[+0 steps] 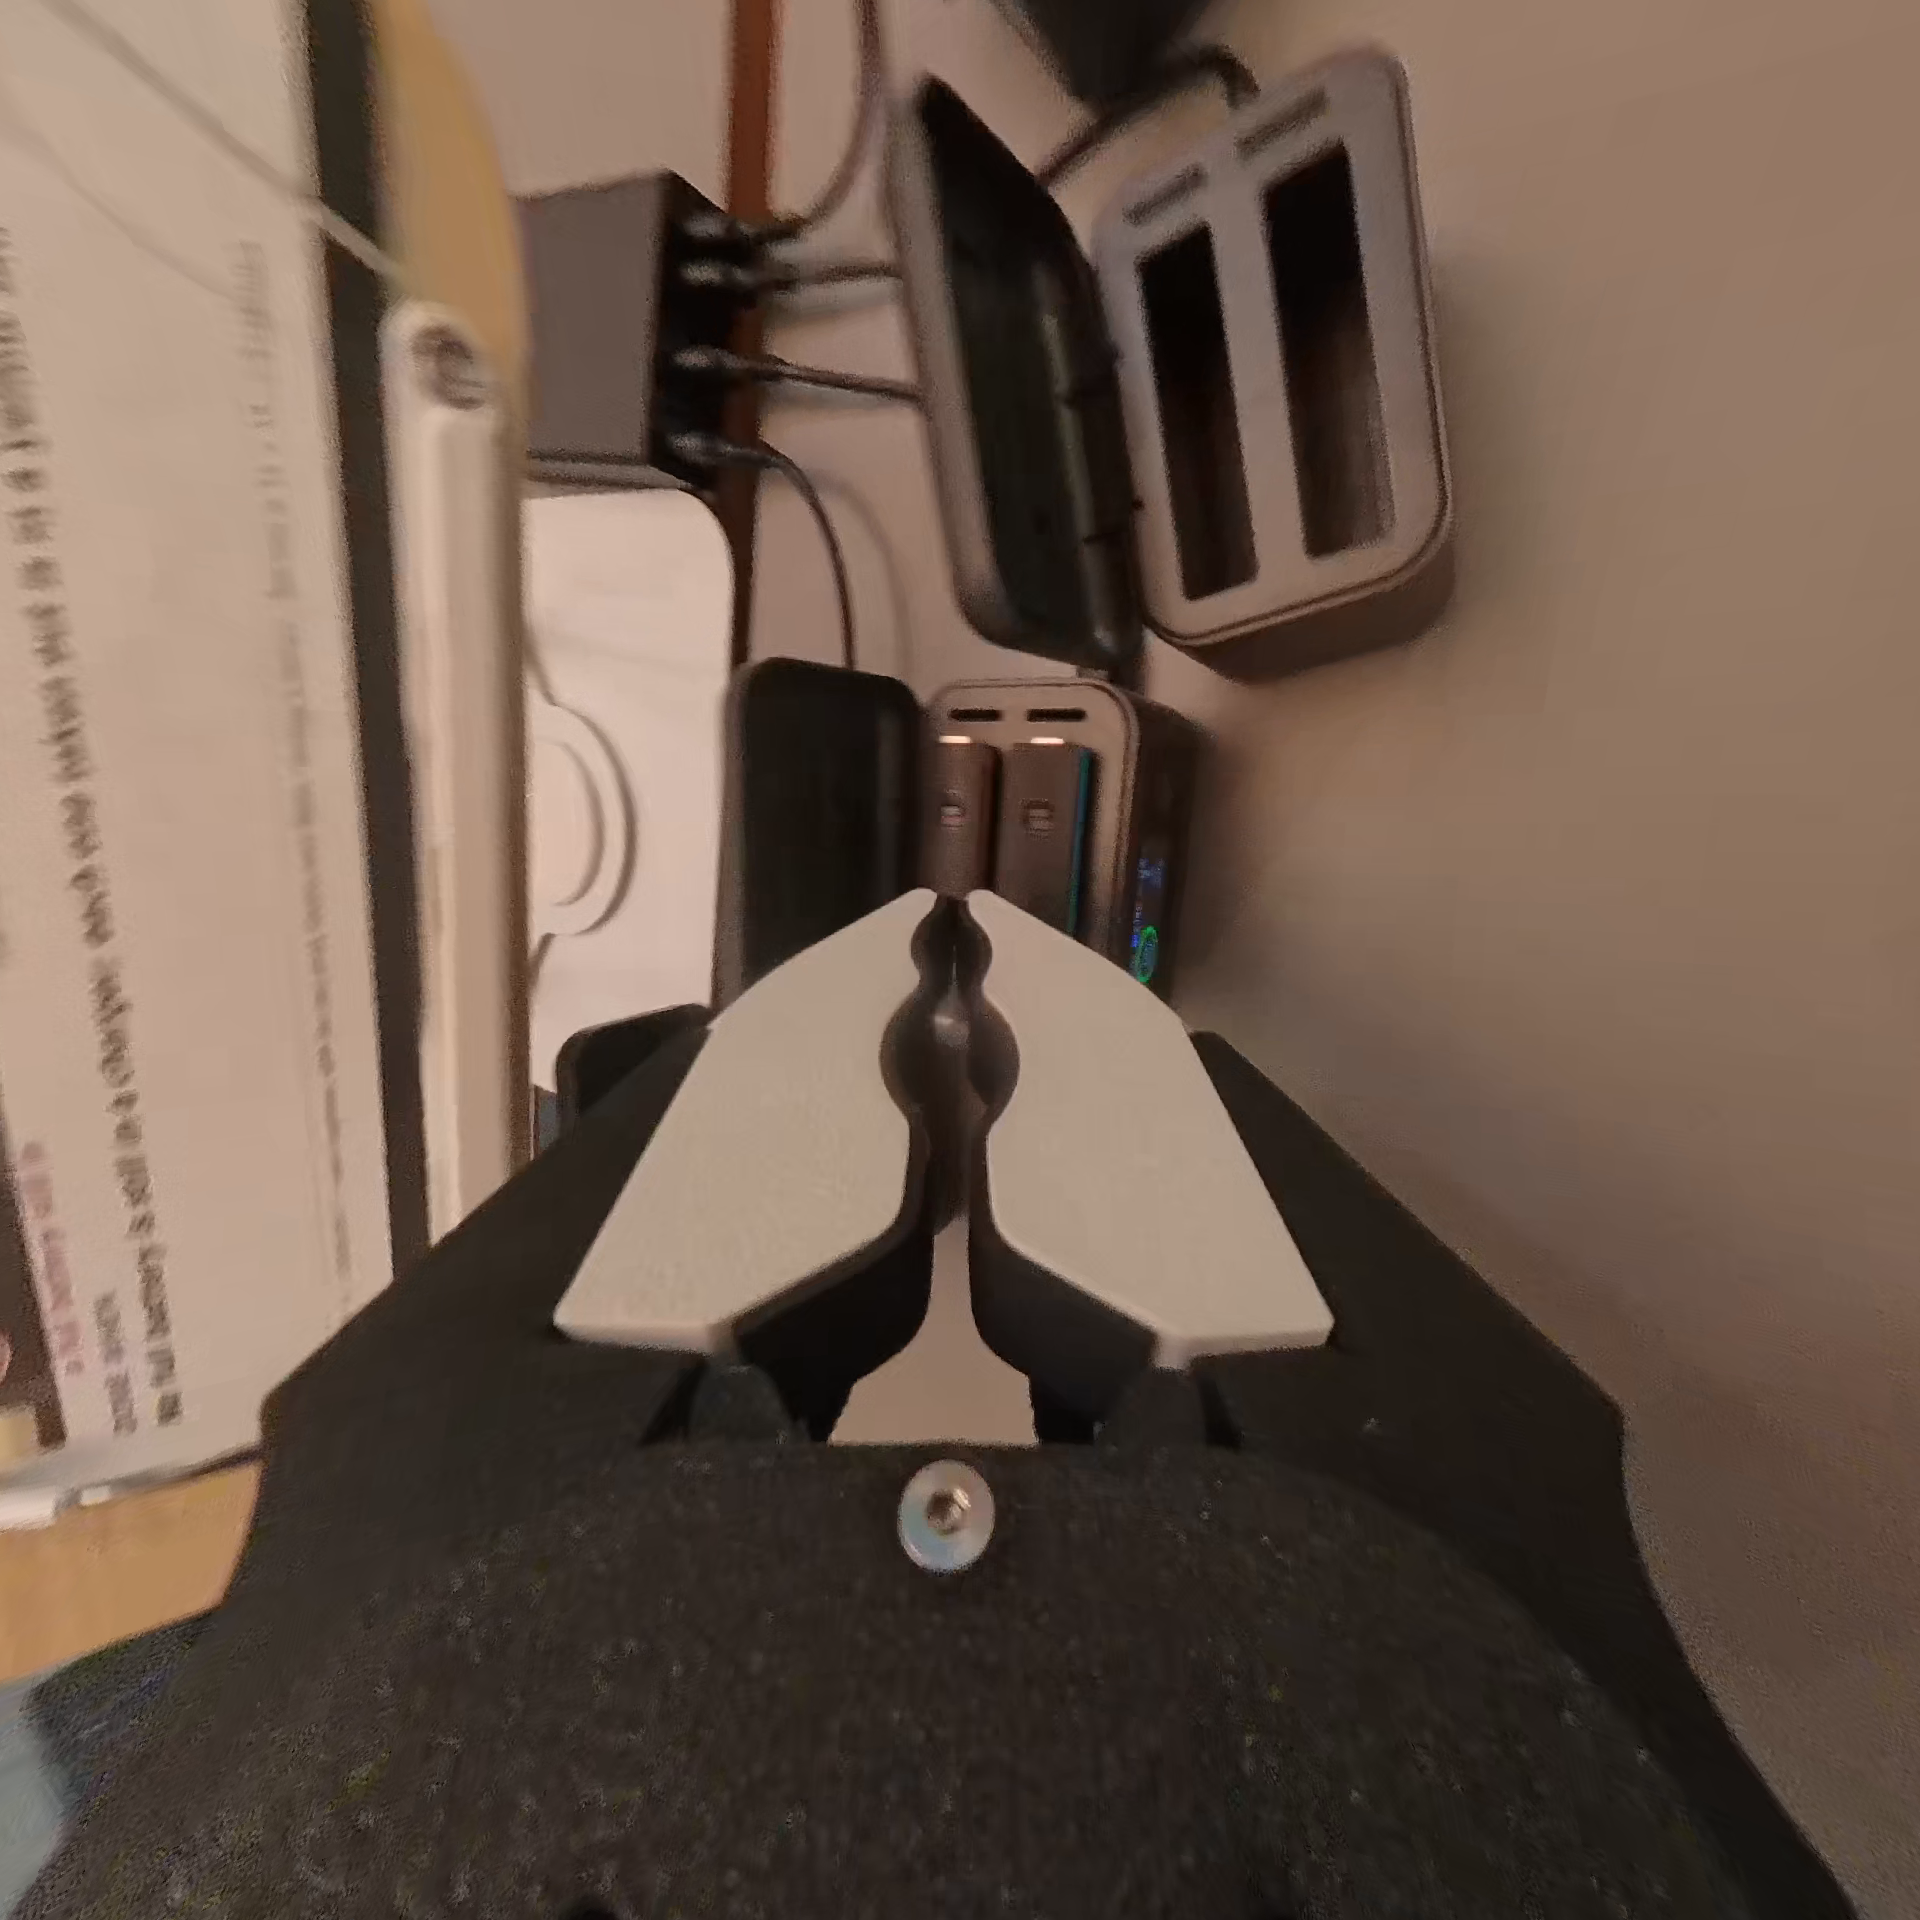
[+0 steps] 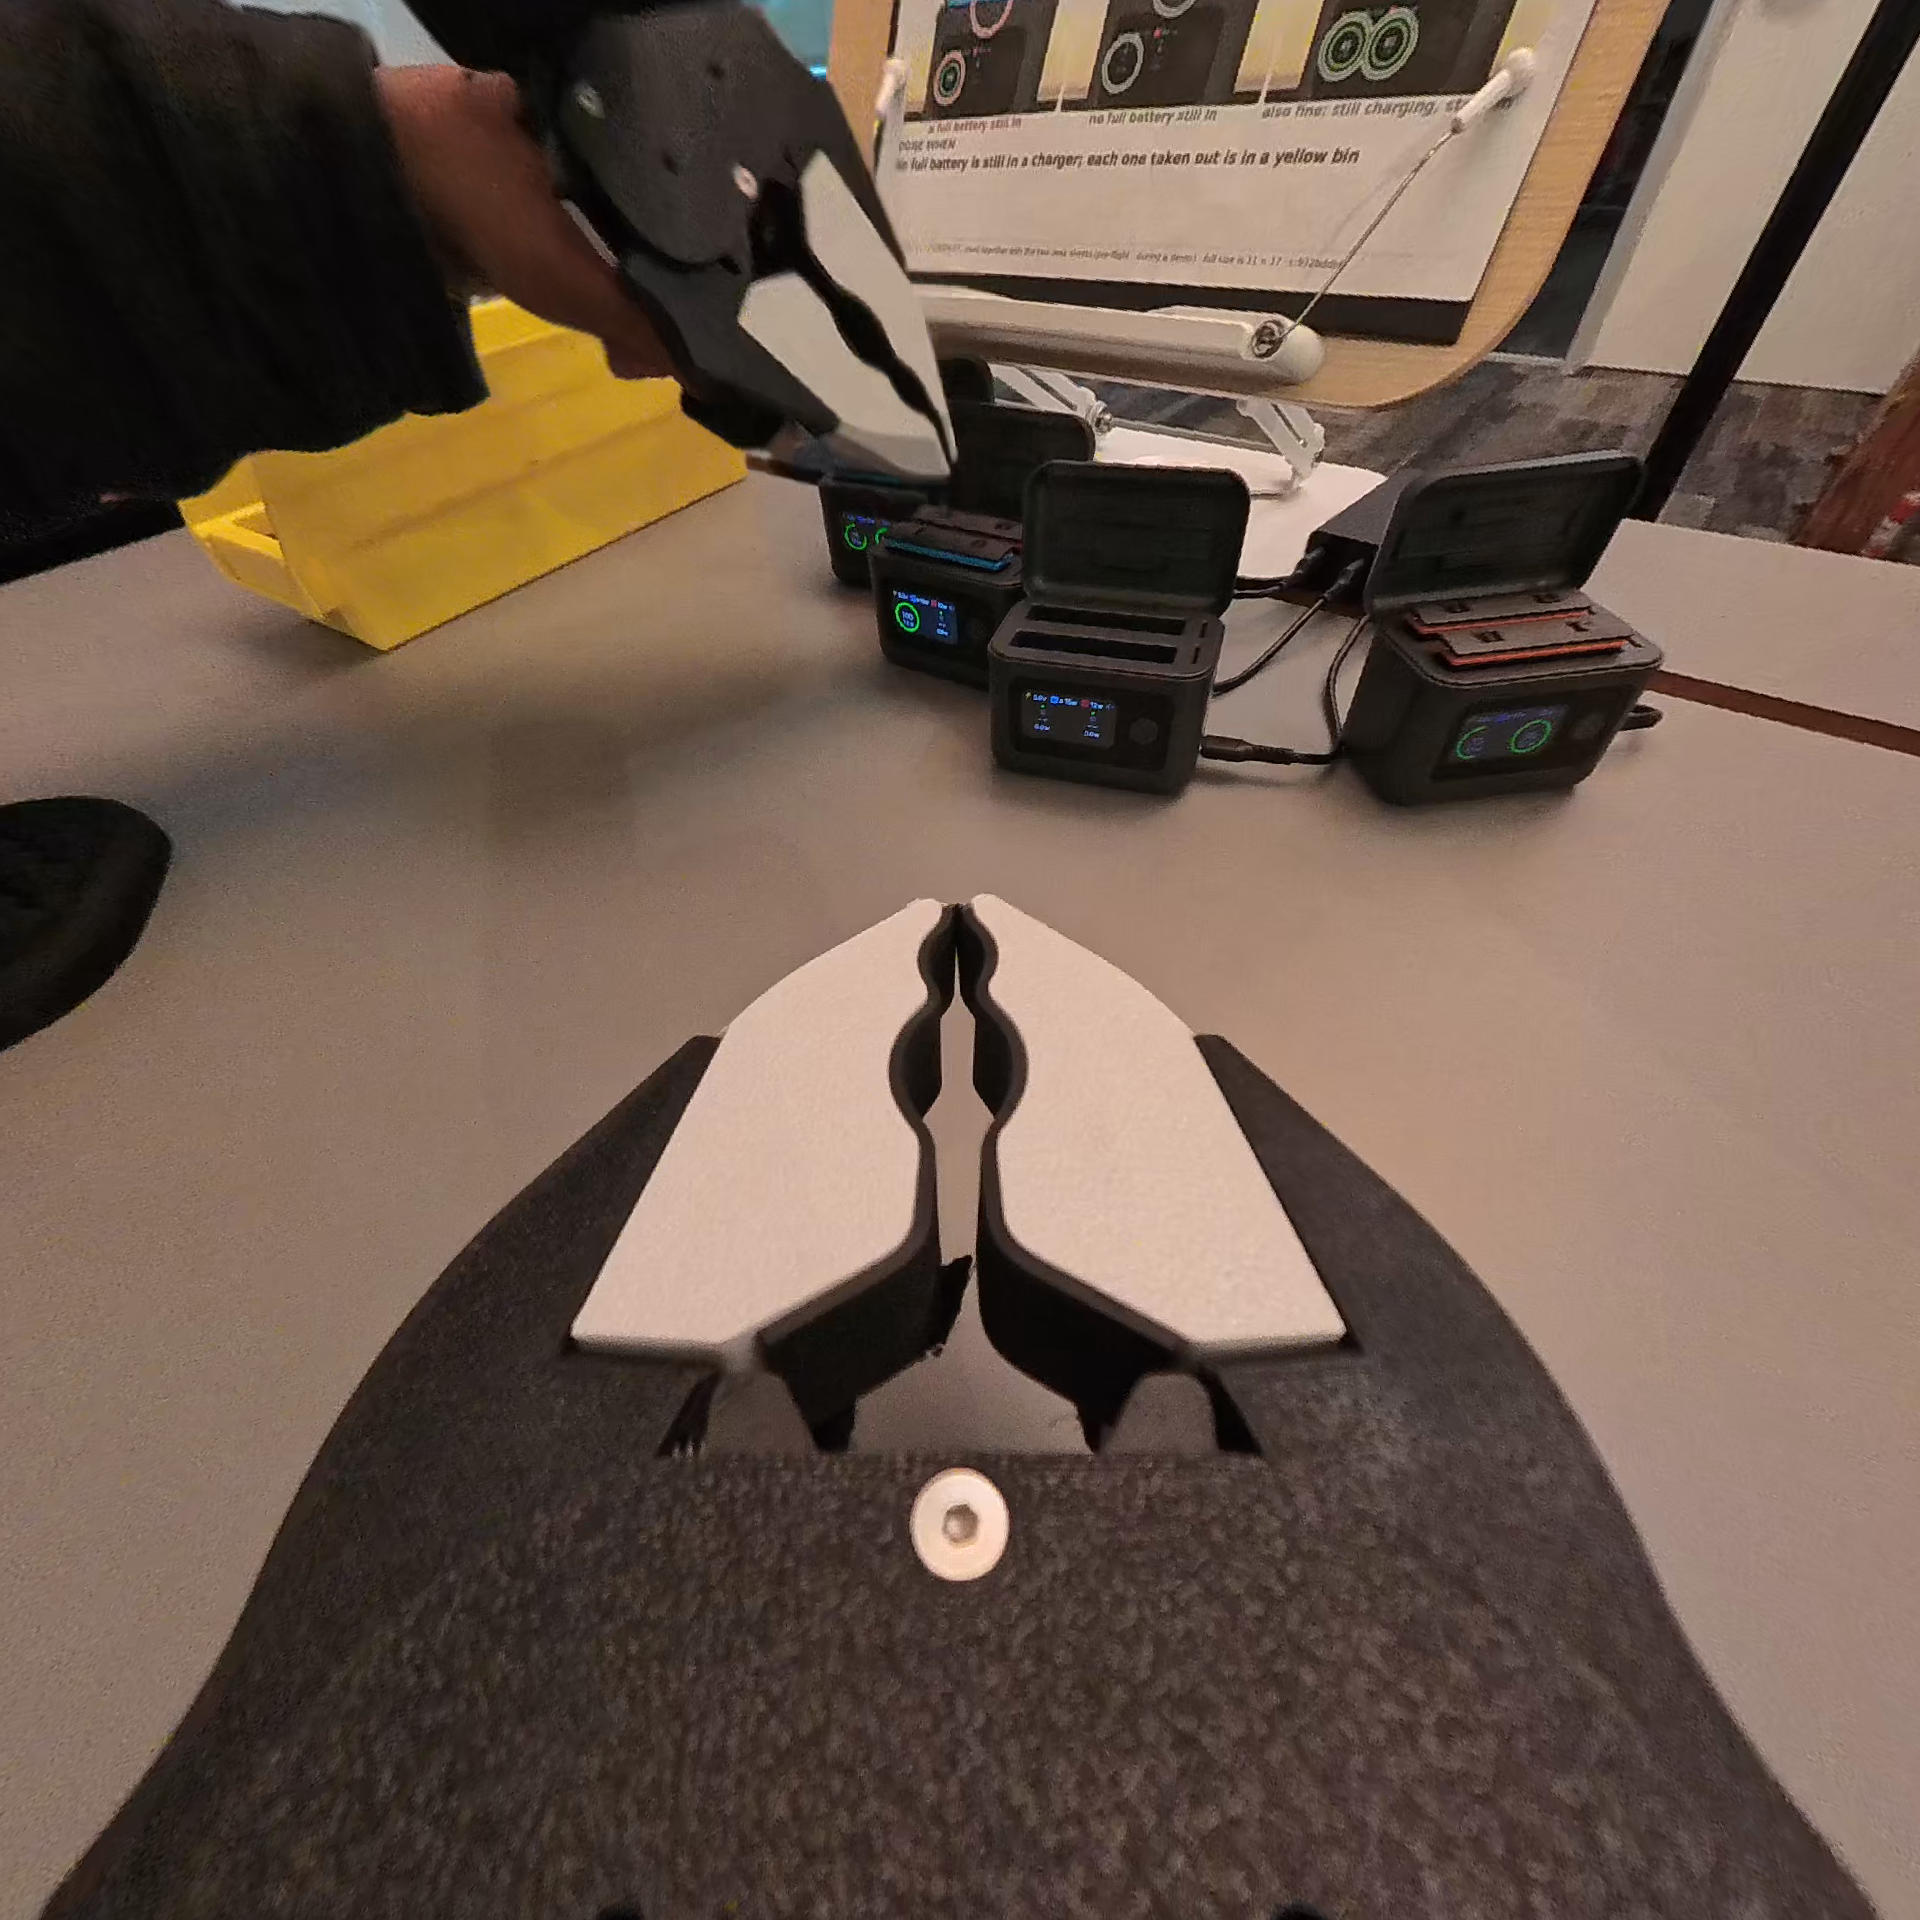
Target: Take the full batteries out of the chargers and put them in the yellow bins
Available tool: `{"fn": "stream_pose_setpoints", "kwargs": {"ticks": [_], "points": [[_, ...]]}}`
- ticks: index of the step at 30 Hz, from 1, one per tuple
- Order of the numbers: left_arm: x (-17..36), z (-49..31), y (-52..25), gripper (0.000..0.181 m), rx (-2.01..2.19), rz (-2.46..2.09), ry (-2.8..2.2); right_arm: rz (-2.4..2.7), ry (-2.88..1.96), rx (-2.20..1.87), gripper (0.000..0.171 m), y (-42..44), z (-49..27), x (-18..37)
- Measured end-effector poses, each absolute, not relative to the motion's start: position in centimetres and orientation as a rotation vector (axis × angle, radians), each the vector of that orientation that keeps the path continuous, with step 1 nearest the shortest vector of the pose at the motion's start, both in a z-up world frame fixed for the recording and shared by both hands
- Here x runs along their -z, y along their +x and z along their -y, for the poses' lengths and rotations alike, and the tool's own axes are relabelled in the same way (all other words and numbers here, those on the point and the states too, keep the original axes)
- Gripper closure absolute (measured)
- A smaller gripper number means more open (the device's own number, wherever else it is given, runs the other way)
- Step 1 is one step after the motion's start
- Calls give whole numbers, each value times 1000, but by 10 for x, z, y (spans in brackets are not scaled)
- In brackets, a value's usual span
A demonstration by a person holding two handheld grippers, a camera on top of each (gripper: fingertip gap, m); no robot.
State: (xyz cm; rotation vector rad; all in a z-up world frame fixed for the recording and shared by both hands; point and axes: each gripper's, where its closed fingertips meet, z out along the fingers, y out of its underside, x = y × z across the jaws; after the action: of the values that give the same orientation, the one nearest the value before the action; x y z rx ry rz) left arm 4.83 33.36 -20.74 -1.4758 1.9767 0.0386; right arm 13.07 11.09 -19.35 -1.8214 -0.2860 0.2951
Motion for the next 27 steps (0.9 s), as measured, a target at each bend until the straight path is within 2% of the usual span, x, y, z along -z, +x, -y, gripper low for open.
{"fn": "stream_pose_setpoints", "kwargs": {"ticks": [6, 10, 22, 25, 27], "points": [[138, -349, 5, 178, 99, -1656, -1507, 226, -1801, -263, 171, 142, -112, 188], [115, -354, -46, 177, 125, -1527, -1553, 205, -1807, -245, 171, 147, -113, 189], [144, -356, -161, 174, 108, -1326, -1690, 221, -1822, -208, 171, 148, -115, 194], [146, -351, -167, 165, 178, -1255, -1683, 219, -1821, -203, 171, 149, -115, 194], [144, -346, -166, 149, 231, -1210, -1649, 215, -1821, -205, 171, 150, -115, 193]]}}
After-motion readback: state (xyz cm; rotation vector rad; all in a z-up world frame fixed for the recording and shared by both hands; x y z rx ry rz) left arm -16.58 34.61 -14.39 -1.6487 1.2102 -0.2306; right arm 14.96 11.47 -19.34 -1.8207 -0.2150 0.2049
